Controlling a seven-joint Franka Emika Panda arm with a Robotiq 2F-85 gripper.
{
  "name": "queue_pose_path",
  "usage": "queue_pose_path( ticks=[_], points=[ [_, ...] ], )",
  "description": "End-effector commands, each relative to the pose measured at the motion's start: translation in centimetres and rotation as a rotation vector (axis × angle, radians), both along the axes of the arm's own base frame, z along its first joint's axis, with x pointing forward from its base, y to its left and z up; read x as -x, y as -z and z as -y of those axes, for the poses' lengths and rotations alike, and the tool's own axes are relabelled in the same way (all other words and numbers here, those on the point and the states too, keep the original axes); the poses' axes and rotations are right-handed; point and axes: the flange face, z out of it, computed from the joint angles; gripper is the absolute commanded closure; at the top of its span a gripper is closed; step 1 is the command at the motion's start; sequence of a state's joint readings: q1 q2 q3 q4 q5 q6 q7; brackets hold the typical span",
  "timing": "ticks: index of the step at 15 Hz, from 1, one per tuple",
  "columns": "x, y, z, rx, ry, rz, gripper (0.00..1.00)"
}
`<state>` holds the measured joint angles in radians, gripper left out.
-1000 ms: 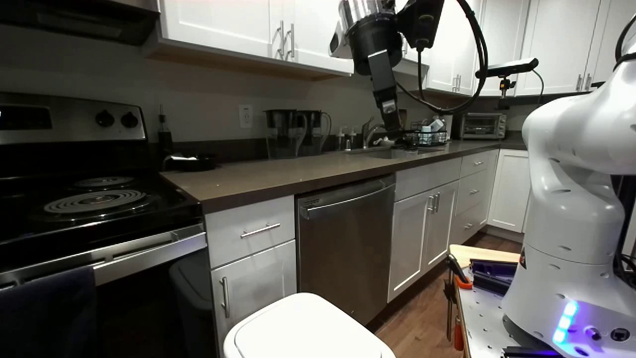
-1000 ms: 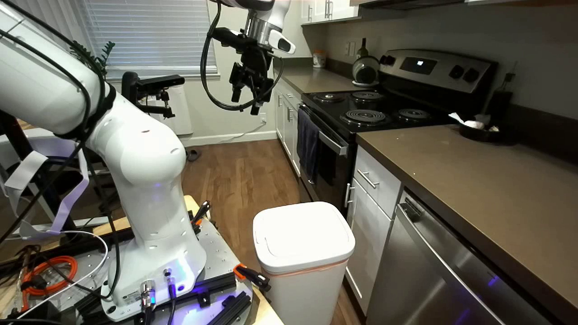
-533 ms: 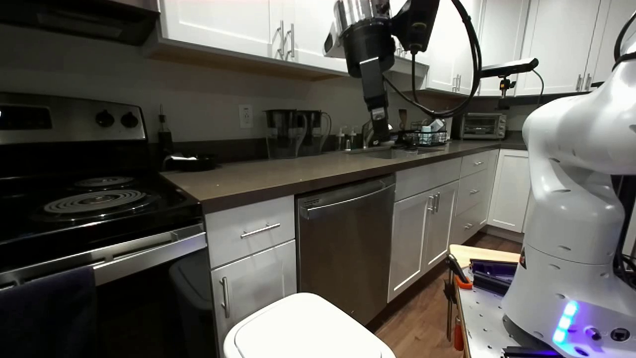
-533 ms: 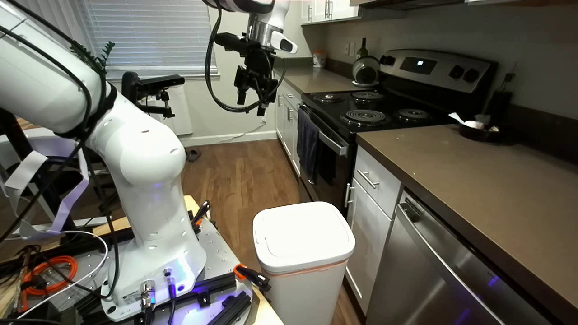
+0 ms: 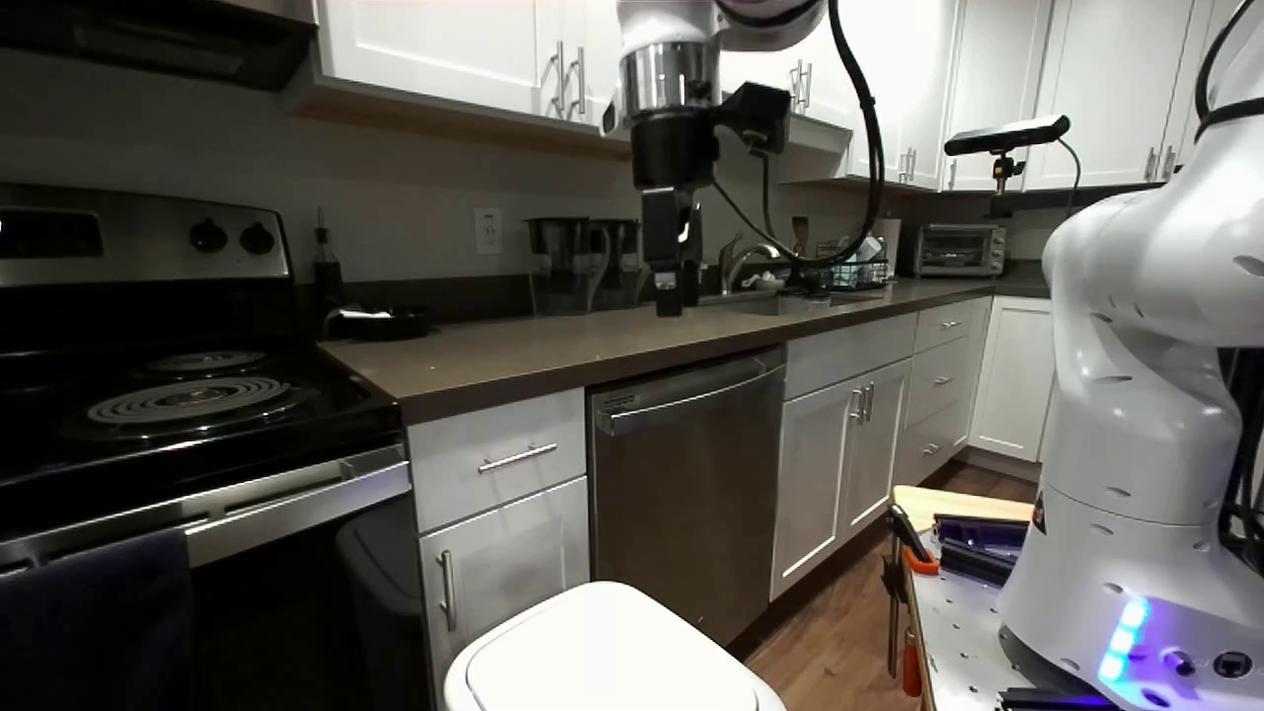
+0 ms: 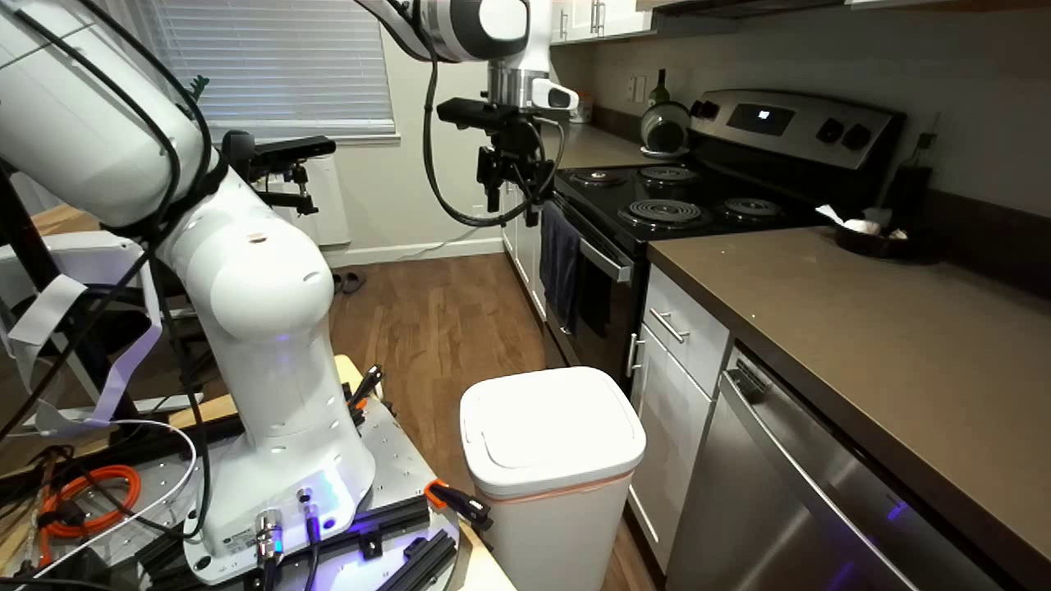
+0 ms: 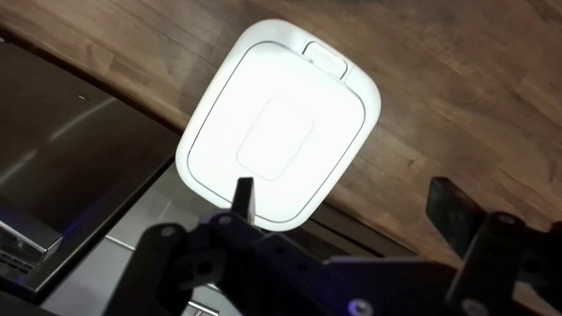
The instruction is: Open the white trash can
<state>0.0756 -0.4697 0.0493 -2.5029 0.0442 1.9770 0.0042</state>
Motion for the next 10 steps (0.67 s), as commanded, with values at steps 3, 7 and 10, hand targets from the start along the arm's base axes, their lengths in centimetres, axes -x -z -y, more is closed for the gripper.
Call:
queue_pose_path(
  ticks=[3,7,10],
  points=[
    [-6.0,6.4,1.3,0.006,-0.062,0.059,0.00],
    [-9.6,12.6,1.2,-0.016,-0.085,0.038,0.00],
    [-11.6,16.8,1.0,-0.018,-0.089,0.012,0.00]
  ],
)
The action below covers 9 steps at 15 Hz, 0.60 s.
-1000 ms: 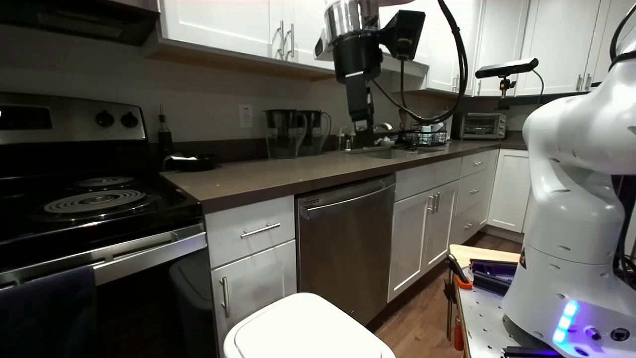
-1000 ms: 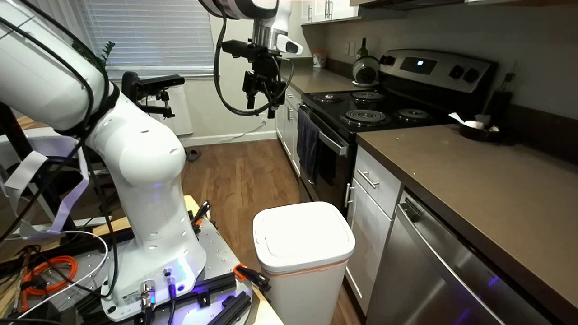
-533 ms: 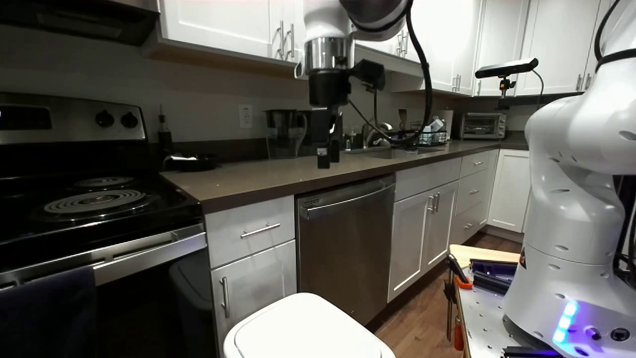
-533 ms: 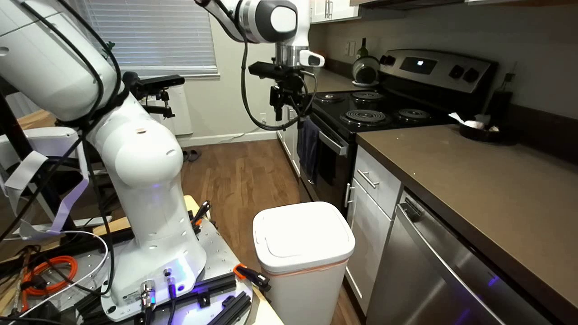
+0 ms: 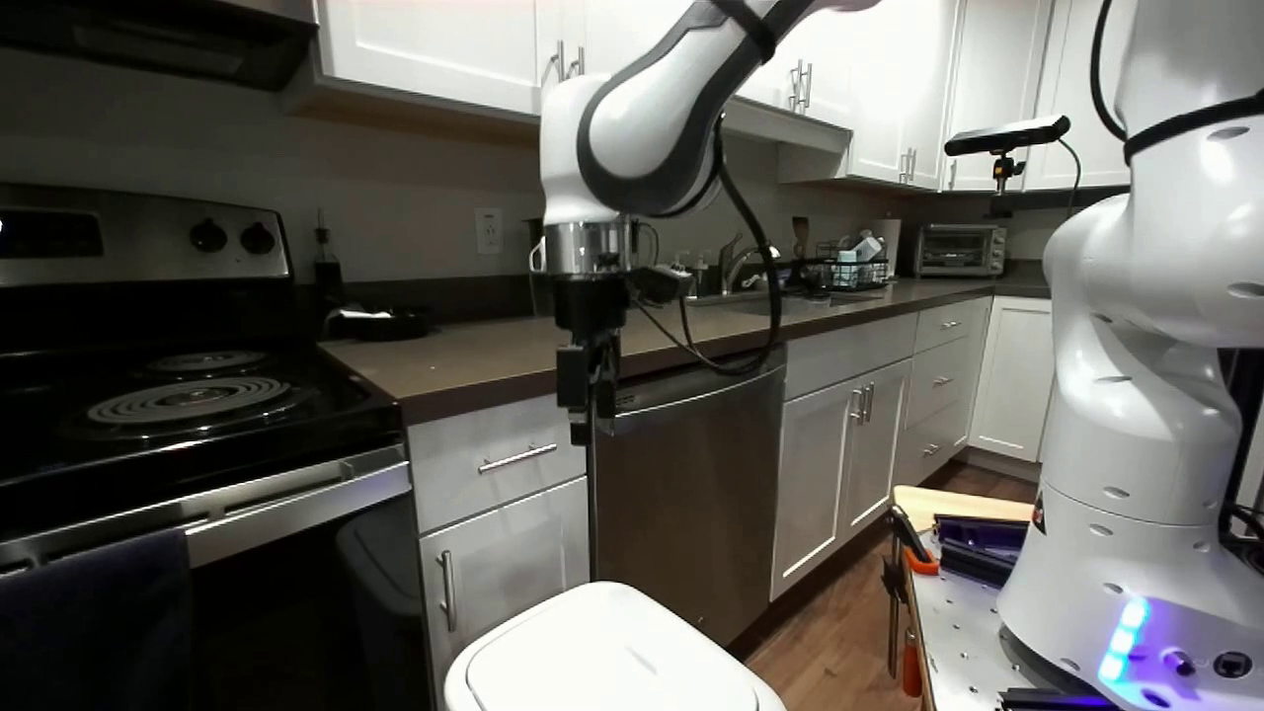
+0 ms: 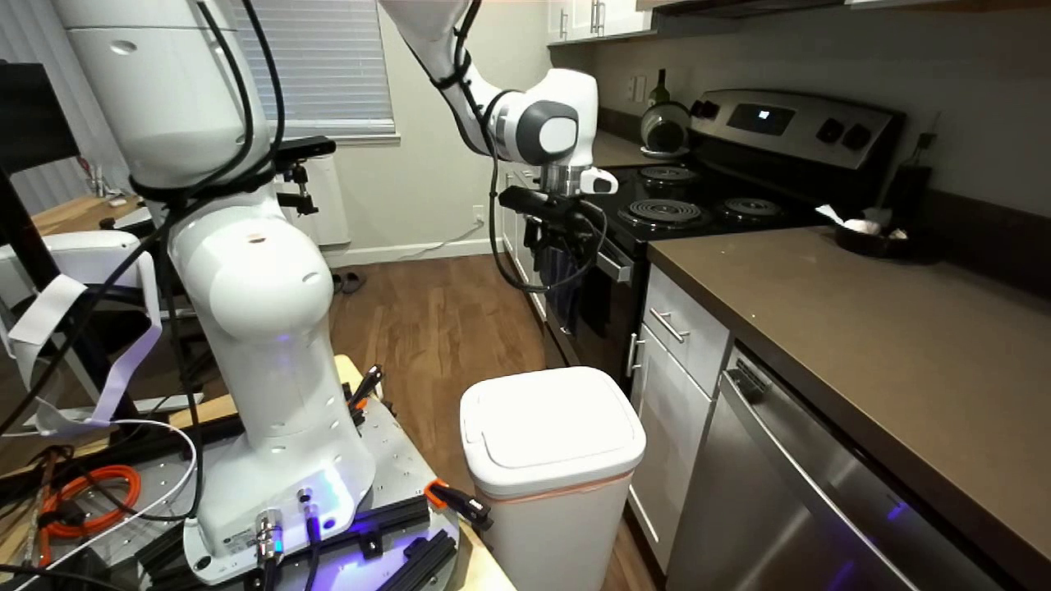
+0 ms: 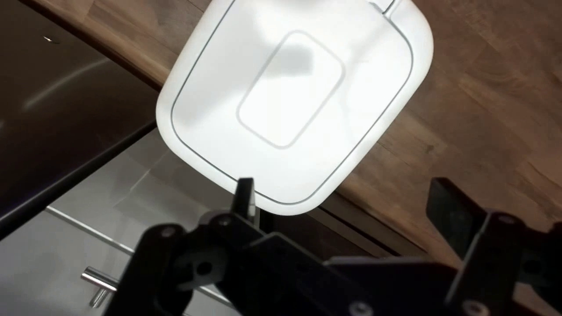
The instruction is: Open the white trash can
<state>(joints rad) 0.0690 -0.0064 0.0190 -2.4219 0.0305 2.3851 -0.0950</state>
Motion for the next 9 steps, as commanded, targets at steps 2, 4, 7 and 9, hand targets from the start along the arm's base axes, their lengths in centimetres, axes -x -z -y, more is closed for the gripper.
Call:
queue_pose_path(
  ticks=[2,4,7,9],
  points=[
    [-3.1,5.7,-0.2,-0.014,-0.023,-0.043,0.09],
    [-2.9,7.7,-0.5,-0.019,-0.021,-0.074,0.08],
    [-2.1,10.3,-1.0,-0.018,-0.014,-0.089,0.13],
    [-1.8,11.7,-1.5,-0.025,-0.010,-0.071,0.14]
  ],
)
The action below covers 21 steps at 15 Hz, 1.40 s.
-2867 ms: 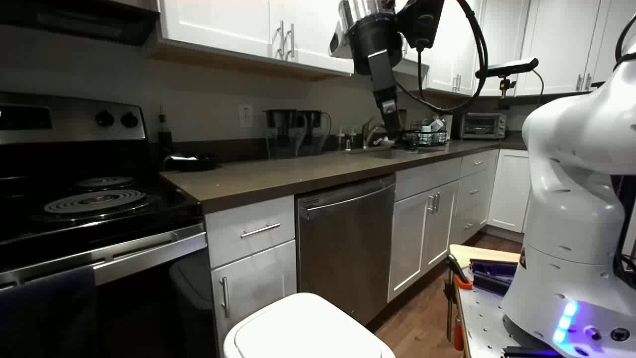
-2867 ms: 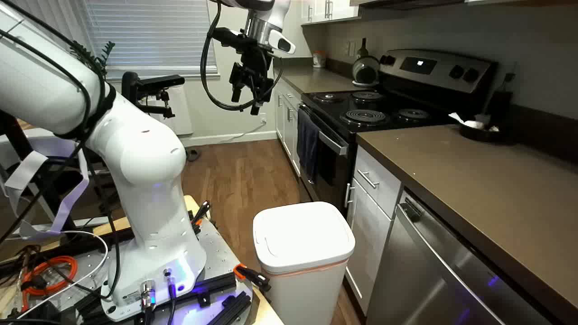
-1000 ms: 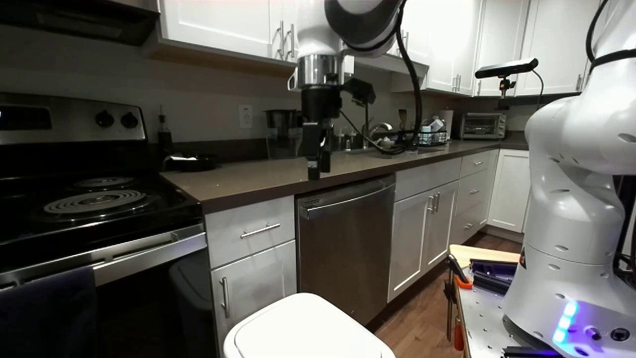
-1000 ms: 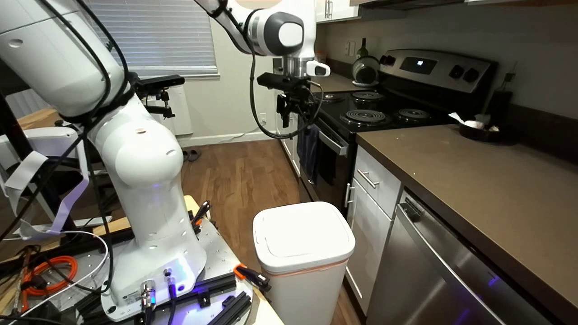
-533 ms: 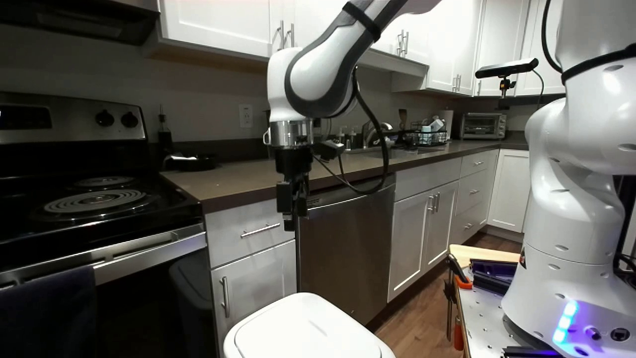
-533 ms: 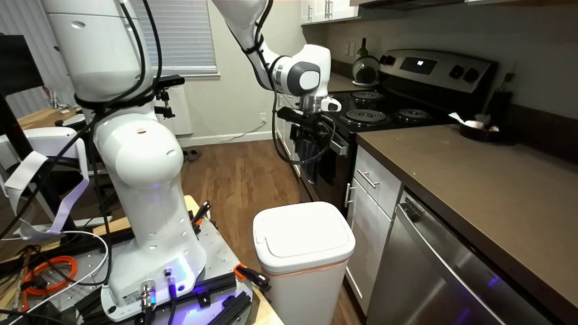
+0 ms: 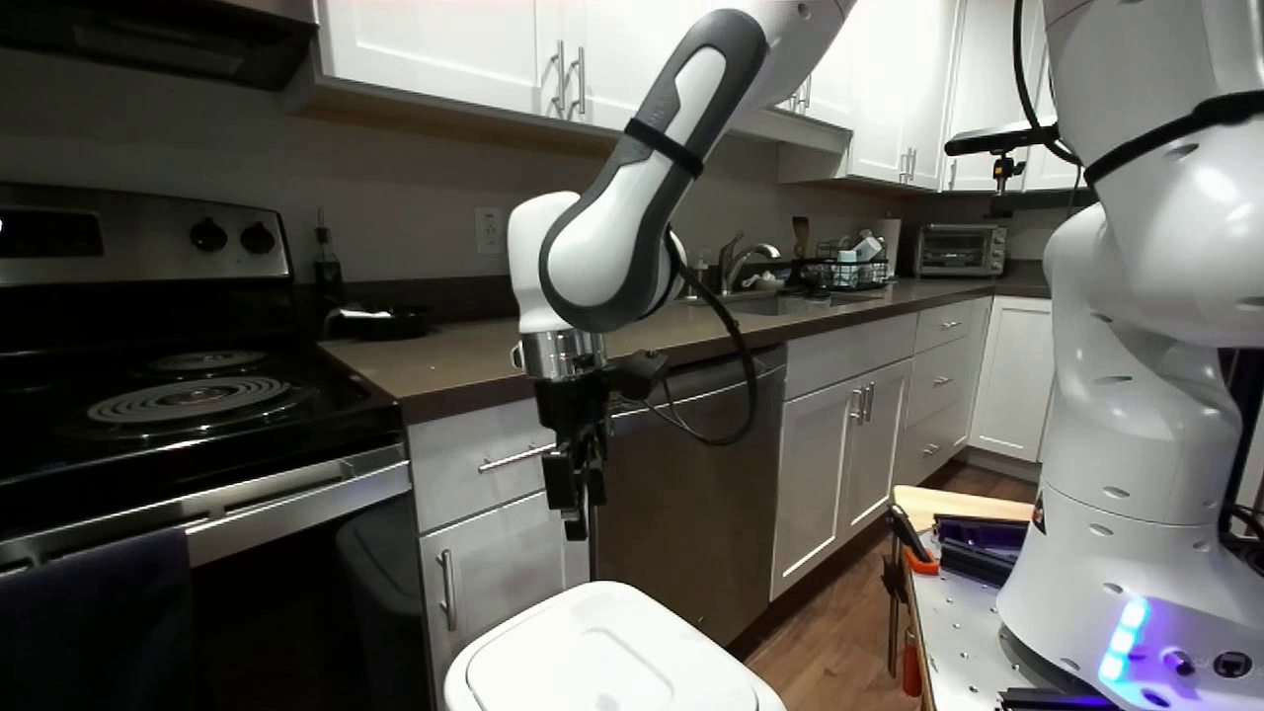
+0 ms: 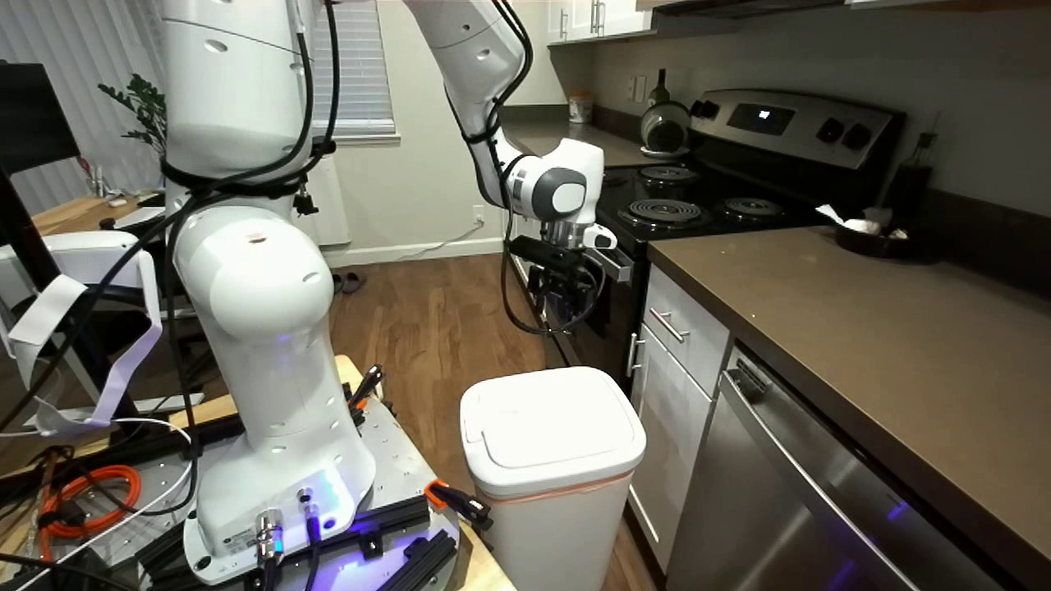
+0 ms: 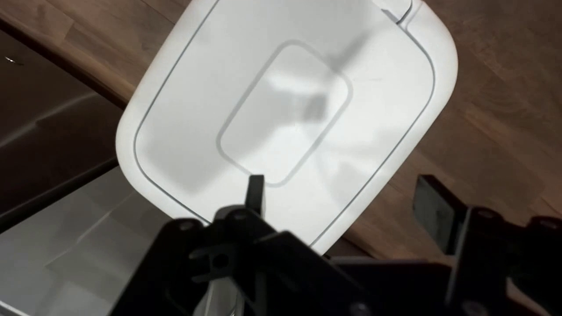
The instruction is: Open the white trash can
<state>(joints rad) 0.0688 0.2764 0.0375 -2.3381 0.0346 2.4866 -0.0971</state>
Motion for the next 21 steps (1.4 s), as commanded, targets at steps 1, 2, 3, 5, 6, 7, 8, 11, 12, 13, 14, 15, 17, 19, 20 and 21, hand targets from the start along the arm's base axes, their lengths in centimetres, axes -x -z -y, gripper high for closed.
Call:
queue_pose_path(
  ticks=[1,2,3,5,6,7,8,11,12,13,14,15,17,19,20,21],
  points=[
    [0.4,2.4,-0.6,-0.033,0.011,0.036,0.16],
    [0.6,3.1,-0.8,-0.042,0.016,0.041,0.18],
    [0.9,3.9,-1.1,-0.051,0.025,0.045,0.40],
    [1.7,5.3,-1.9,-0.077,0.047,0.039,0.45],
    [2.3,6.1,-2.3,-0.088,0.059,0.037,0.51],
    [2.9,7.0,-2.9,-0.101,0.076,0.031,0.54],
    [3.5,7.8,-3.3,-0.114,0.092,0.028,0.55],
    [5.0,9.8,-4.8,-0.140,0.123,0.016,0.55],
    [5.5,10.1,-5.2,-0.149,0.126,0.011,0.54],
    [5.8,10.5,-5.4,-0.151,0.131,0.002,0.52],
    [6.2,10.6,-5.6,-0.157,0.129,-0.013,0.52],
    [6.5,10.7,-5.6,-0.158,0.131,-0.028,0.50],
    [6.8,10.7,-5.3,-0.151,0.141,-0.051,0.55],
    [7.0,10.6,-5.1,-0.151,0.148,-0.077,0.60],
    [7.1,10.7,-4.9,-0.156,0.151,-0.089,0.61],
    [7.2,10.8,-4.8,-0.160,0.158,-0.101,0.78]
  ],
)
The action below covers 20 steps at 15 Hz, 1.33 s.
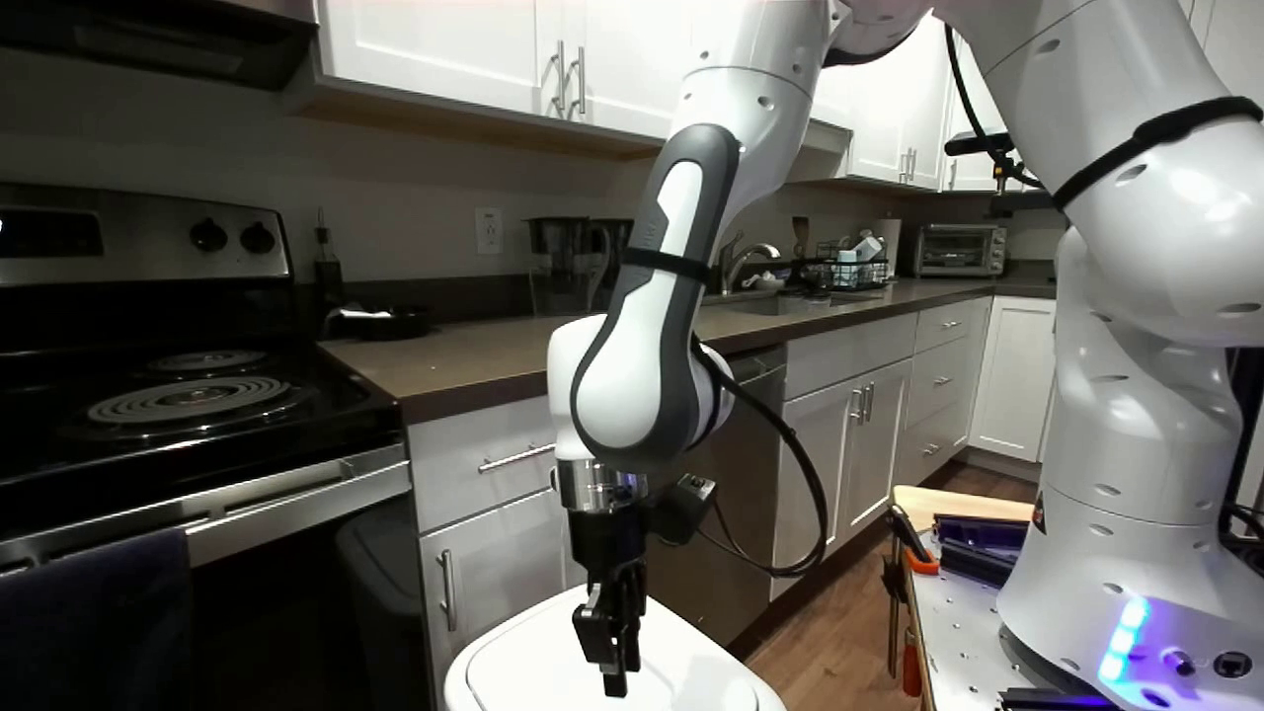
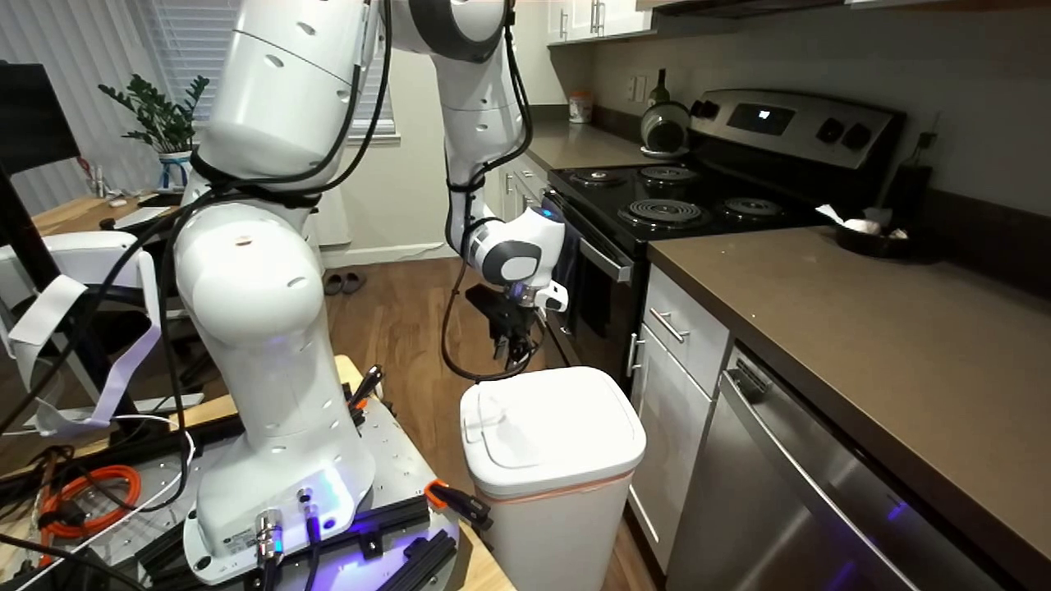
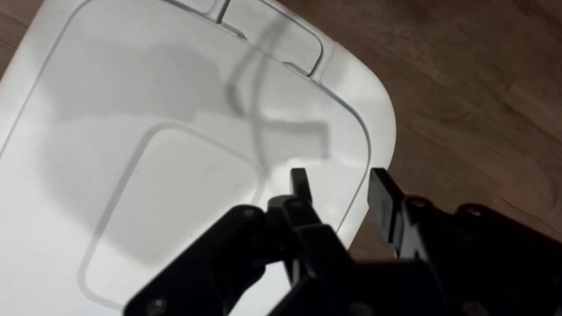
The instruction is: Open the white trash can
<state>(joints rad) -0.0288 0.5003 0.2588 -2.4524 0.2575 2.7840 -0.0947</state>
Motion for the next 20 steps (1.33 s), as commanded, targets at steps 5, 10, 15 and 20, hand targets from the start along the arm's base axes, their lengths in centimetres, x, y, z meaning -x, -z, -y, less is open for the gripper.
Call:
queue_pose_path(
  ticks=[5,10,15,20],
  points=[
    [1.7,0.3,1.4,-0.042,0.104,-0.063,0.97],
    [3.5,2.1,2.1,-0.050,0.166,-0.122,0.95],
    [3.8,4.4,2.9,-0.056,0.182,-0.167,0.96],
    [3.5,6.3,3.4,-0.080,0.192,-0.205,0.94]
  ],
)
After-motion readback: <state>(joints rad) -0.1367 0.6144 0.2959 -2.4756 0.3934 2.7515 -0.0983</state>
